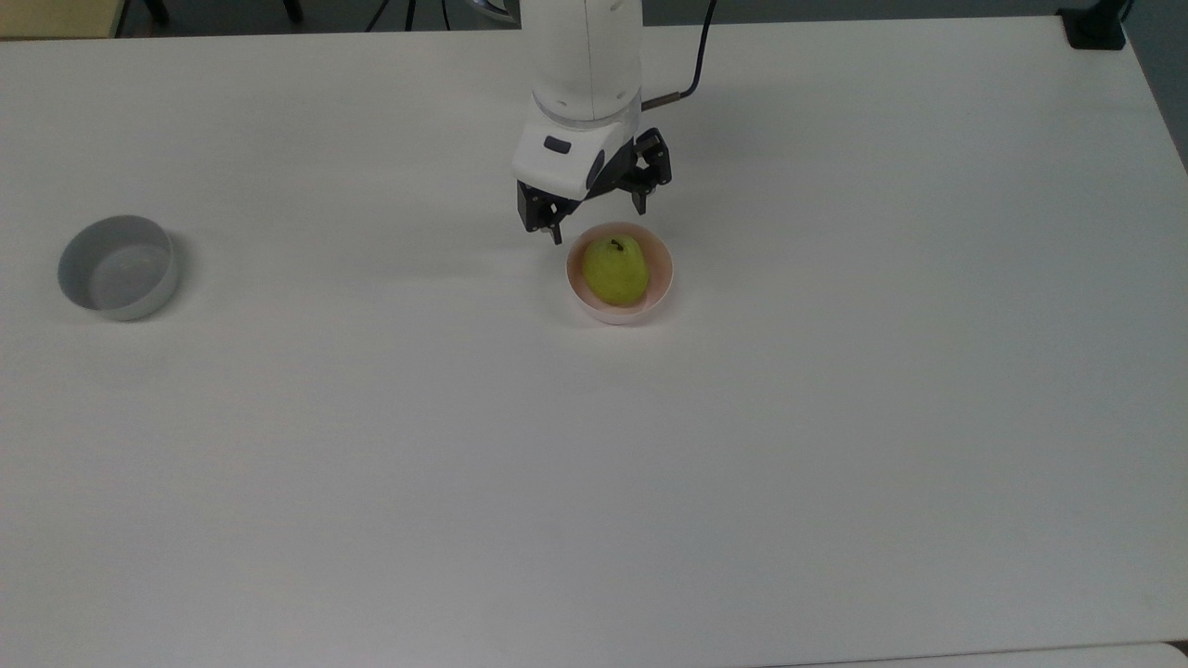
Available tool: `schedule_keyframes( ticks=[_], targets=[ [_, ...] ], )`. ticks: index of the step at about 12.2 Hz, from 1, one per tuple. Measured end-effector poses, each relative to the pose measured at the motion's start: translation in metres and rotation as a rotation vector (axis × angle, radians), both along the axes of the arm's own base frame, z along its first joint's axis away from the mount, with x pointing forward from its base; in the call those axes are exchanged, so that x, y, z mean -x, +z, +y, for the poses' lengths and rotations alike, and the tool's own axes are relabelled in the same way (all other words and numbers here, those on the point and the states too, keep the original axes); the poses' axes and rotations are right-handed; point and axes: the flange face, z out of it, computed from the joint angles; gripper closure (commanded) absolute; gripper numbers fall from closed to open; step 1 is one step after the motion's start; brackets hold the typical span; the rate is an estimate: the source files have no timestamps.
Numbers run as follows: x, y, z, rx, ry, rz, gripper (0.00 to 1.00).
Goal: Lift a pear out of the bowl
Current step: 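Move the open gripper over the green pear in the pink bowl, then lower the gripper around the pear and close on it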
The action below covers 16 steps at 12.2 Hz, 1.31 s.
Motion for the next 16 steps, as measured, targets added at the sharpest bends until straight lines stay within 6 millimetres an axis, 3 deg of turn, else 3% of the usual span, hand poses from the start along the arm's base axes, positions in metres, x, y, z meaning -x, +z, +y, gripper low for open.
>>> schedule_keyframes(
  ticks=[3,4,5,7,8,14,16],
  targets=[
    [0.004,-0.023,0.01,-0.003,0.012,-0.019,0.02],
    [0.003,-0.029,0.012,-0.005,0.015,-0.025,0.1],
    [0.002,-0.037,0.018,-0.006,0.023,-0.026,0.25],
    [0.0,-0.046,0.022,-0.008,0.028,-0.029,0.88],
    [-0.001,-0.052,0.023,-0.009,0.027,-0.03,1.0],
    [-0.004,-0.052,0.023,-0.012,0.026,-0.043,1.0],
    [-0.005,-0.043,0.021,-0.011,0.024,-0.042,1.0]
  ],
)
